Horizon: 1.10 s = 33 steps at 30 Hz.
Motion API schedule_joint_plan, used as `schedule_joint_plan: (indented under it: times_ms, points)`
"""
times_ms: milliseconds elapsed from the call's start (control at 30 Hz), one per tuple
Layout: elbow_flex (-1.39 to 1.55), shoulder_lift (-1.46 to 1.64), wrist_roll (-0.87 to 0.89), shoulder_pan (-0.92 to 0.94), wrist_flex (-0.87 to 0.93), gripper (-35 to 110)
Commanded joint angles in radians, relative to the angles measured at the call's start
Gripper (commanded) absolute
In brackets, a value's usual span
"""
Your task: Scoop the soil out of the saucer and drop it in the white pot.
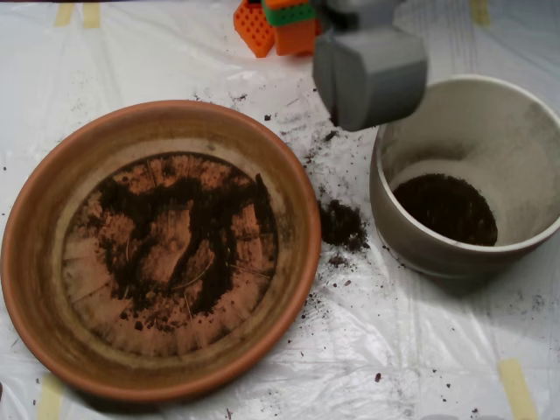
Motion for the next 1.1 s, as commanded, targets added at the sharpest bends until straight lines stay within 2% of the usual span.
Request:
schedule_joint_plan:
  times_ms: [0, 100, 167, 233, 267, 367, 600, 733, 867, 1067]
  points:
    - [-0.351, -0.149, -0.012, -0.123, 0.114, -1]
    - [-0.603, -0.334, -0.052, -0.212, 0.25, 0]
    - [-0.851, -0.506, -0.052, -0.25, 0.413, 2]
    - [-1.06, -0.653, -0.034, -0.268, 0.534, 15]
    - [-1.028, -0.65, -0.034, -0.276, 0.532, 26]
    - [-0.98, -0.641, -0.028, -0.279, 0.532, 35]
    - [-0.973, -0.615, -0.015, -0.258, 0.532, 34]
    - [-0.827, -0.503, -0.025, -0.227, 0.497, 34]
    - [-0.314, -0.104, -0.051, -0.147, 0.216, 32]
    - [0.138, 0.259, -0.012, 0.098, 0.041, 34]
